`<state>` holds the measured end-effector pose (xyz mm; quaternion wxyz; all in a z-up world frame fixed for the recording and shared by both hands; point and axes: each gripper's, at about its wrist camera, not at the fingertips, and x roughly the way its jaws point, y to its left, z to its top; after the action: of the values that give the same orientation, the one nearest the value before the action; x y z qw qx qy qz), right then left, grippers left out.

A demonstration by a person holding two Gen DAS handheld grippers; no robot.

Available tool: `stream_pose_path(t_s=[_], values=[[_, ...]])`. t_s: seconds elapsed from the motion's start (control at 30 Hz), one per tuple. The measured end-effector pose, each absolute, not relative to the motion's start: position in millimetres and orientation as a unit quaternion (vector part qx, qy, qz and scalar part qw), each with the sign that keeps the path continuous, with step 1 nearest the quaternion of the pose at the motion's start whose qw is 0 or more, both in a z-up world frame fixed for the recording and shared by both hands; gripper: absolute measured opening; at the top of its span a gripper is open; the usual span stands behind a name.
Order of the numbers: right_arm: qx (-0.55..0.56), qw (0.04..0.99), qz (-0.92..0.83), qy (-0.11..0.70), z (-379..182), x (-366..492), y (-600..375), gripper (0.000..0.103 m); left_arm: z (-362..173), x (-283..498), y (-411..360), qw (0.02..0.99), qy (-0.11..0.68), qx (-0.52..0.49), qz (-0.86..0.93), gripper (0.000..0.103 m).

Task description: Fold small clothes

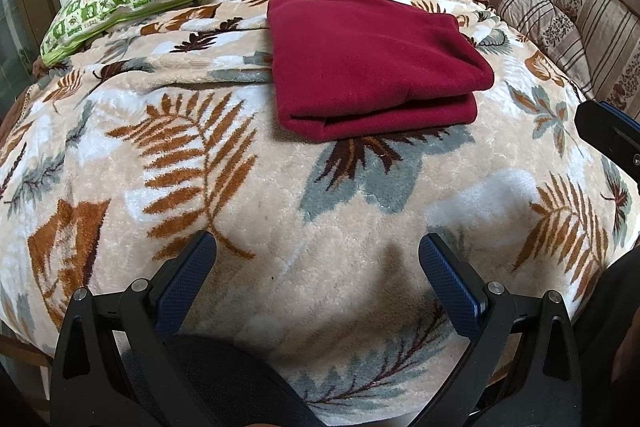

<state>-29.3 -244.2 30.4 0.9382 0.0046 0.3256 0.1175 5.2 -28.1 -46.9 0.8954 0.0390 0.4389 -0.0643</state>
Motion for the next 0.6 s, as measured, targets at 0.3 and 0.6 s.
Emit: stream_pose_path(t_s=[0.3,0.6], values=[[0.005,0.938,0.117,0.326,30.3,-29.2,-243.6,0.056,-49.2,4.9,-26.5,0.895,0.44,0.038,-0.063,0.102],[0.005,0.938,0.117,0.327,30.3,-29.1,-242.7,0.056,-50.3,5.5,-24.7,0.894,0.442,0.037,-0.065,0.102]])
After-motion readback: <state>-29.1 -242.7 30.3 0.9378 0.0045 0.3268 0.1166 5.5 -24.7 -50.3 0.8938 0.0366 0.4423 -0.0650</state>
